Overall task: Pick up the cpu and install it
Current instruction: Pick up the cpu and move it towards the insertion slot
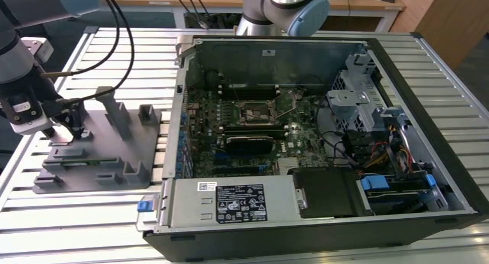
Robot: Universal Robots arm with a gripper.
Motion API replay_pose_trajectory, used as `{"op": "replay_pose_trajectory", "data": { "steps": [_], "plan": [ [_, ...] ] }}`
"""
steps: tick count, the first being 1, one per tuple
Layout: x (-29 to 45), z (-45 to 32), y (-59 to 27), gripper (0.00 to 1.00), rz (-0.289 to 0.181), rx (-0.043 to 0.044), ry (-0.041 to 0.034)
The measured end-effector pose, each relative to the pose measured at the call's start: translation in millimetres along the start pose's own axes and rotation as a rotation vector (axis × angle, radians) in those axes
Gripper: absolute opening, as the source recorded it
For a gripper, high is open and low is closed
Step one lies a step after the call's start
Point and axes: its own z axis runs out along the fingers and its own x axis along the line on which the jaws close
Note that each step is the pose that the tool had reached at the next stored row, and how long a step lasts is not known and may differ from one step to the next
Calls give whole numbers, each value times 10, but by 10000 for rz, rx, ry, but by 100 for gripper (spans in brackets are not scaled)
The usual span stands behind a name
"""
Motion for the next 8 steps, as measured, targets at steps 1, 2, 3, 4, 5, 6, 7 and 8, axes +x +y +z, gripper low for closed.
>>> {"op": "replay_pose_trajectory", "data": {
  "steps": [1, 2, 3, 4, 5, 6, 7, 8],
  "plan": [
    [0, -5, 0, 54, 0, -1, -1],
    [0, -9, 0, 54, -1, -1, -1],
    [0, -15, 1, 54, -1, 0, 0],
    [1, -20, 1, 54, 0, 0, 0],
    [1, -27, 1, 54, 0, 0, 1],
    [1, -34, 1, 54, 0, 0, 1],
    [1, -40, 2, 54, 0, -1, -1],
    [1, -46, 2, 54, -1, -1, -1]
  ]
}}
